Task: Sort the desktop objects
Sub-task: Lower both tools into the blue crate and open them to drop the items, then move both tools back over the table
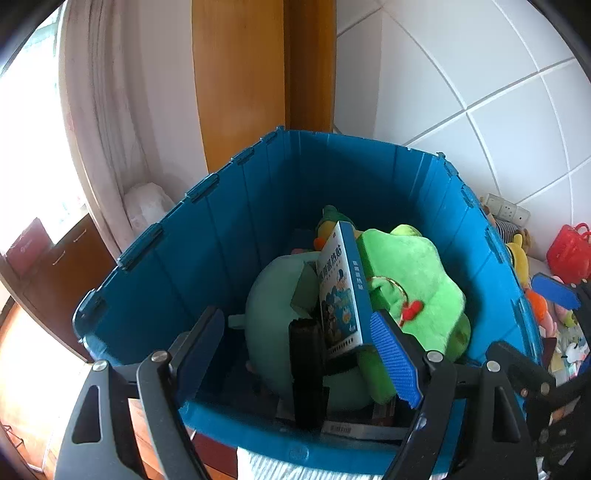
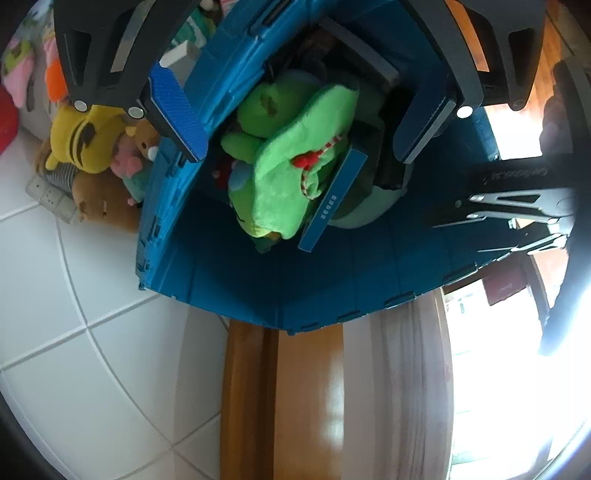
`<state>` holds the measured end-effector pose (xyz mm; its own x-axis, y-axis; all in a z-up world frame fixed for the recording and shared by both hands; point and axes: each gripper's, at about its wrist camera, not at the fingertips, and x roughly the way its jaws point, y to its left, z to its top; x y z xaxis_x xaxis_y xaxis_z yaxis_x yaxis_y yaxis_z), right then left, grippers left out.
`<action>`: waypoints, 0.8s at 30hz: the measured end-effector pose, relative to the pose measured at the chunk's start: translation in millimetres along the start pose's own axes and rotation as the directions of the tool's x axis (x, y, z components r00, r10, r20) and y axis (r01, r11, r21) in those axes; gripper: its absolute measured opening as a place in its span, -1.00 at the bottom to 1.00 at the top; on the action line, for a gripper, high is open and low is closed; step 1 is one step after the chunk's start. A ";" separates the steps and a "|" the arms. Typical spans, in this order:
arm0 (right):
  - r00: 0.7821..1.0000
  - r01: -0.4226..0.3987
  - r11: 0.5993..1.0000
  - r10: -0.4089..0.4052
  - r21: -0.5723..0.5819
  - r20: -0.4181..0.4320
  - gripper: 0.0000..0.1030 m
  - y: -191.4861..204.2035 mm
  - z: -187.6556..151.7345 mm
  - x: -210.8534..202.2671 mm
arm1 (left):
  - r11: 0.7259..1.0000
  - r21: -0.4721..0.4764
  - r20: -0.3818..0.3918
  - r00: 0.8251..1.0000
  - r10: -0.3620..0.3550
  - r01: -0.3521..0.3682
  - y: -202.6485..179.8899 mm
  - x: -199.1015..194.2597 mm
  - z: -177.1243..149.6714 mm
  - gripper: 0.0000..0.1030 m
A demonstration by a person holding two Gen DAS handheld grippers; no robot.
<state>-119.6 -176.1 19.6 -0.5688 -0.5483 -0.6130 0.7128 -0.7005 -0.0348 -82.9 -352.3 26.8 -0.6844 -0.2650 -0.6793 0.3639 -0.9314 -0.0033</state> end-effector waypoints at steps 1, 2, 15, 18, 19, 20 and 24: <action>1.000 -0.001 1.000 0.001 0.003 0.007 0.99 0.8 -1.4 -4.6 | 1.000 0.002 0.007 1.000 -0.001 0.001 -0.2 -4.9 -2.7 0.59; 1.000 0.001 1.000 -0.002 0.008 0.016 0.99 0.8 -2.5 -9.7 | 1.000 0.002 0.013 1.000 -0.005 0.005 -0.3 -9.4 -4.8 0.59; 0.992 0.094 0.986 -0.103 0.137 0.067 0.99 -44.3 -50.7 -83.3 | 0.993 0.065 0.090 0.991 -0.104 0.098 -58.8 -68.1 -37.9 0.59; 0.988 0.119 0.975 -0.135 0.188 0.073 0.99 -68.7 -73.5 -105.0 | 0.988 0.103 0.106 0.986 -0.130 0.119 -89.0 -81.1 -46.9 0.59; 0.987 0.125 0.972 -0.142 0.200 0.073 0.99 -74.8 -79.1 -109.4 | 0.986 0.118 0.108 0.985 -0.133 0.120 -100.4 -84.5 -51.1 0.59; 0.985 0.137 0.967 -0.155 0.215 0.072 0.99 -83.5 -87.9 -116.2 | 0.983 0.139 0.106 0.985 -0.138 0.123 -114.8 -87.2 -56.2 0.59; 0.979 0.191 0.948 -0.204 0.254 0.027 1.00 -117.5 -122.7 -137.0 | 0.969 0.186 0.078 0.981 -0.177 0.160 -164.0 -91.5 -75.3 0.59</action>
<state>-75.1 37.4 10.9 -0.7129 -0.4059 -0.5718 0.4631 -0.8849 0.0509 -32.4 -156.6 34.3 -0.7849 -0.1148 -0.6089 0.1257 -0.9918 0.0250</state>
